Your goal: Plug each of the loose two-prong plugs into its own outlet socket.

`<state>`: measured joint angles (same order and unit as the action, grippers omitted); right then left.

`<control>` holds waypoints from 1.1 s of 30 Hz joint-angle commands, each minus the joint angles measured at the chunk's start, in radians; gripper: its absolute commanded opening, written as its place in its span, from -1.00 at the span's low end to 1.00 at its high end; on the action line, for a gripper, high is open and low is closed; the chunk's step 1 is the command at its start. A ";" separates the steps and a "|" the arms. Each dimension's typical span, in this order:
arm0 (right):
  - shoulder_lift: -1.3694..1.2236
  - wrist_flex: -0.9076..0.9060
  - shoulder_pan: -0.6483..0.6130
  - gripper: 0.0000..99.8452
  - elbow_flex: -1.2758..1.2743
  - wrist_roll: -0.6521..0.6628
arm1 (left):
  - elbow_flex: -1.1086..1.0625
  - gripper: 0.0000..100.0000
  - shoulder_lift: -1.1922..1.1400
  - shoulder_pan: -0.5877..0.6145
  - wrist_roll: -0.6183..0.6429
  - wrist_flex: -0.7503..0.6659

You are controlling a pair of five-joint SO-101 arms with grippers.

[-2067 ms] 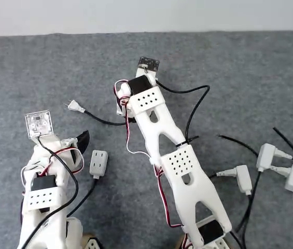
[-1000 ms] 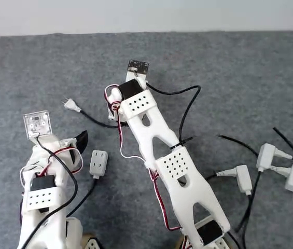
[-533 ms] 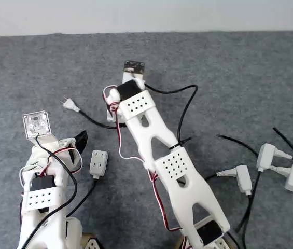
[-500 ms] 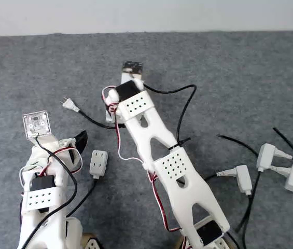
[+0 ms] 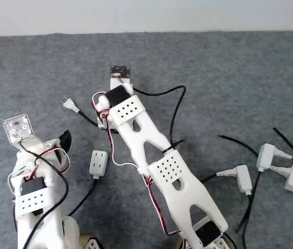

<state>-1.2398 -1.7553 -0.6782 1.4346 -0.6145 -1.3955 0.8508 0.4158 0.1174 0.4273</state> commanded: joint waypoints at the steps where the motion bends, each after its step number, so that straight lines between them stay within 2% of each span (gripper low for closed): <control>1: 0.068 -0.042 -0.079 -0.85 0.029 0.245 | 0.071 -0.37 0.020 0.006 0.002 -0.031; 4: 0.061 -0.045 -0.107 -0.85 -0.002 0.482 | 0.077 -0.37 0.020 0.017 0.002 -0.031; 6: 0.061 -0.042 -0.082 -0.85 -0.031 0.566 | 0.079 -0.37 0.020 0.017 0.002 -0.031; 9: 0.054 -0.044 -0.022 -0.85 -0.043 0.779 | 0.079 -0.37 0.018 0.017 0.002 -0.031; 11: 0.053 -0.044 0.018 -0.85 -0.044 0.870 | 0.079 -0.37 0.018 0.015 0.002 -0.031; 16: 0.051 -0.045 0.042 -0.72 -0.046 0.905 | 0.079 -0.37 0.015 0.014 0.002 -0.031; 25: 0.051 -0.041 -0.114 -0.73 -0.135 0.956 | 0.079 -0.37 0.014 0.011 0.002 -0.031; 33: 0.051 -0.015 -0.053 -0.74 -0.152 0.957 | 0.079 -0.37 0.014 0.011 0.002 -0.031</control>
<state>-1.2229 -1.7553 -0.7457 1.2904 0.3322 -1.3955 0.8508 0.4312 0.1174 0.4273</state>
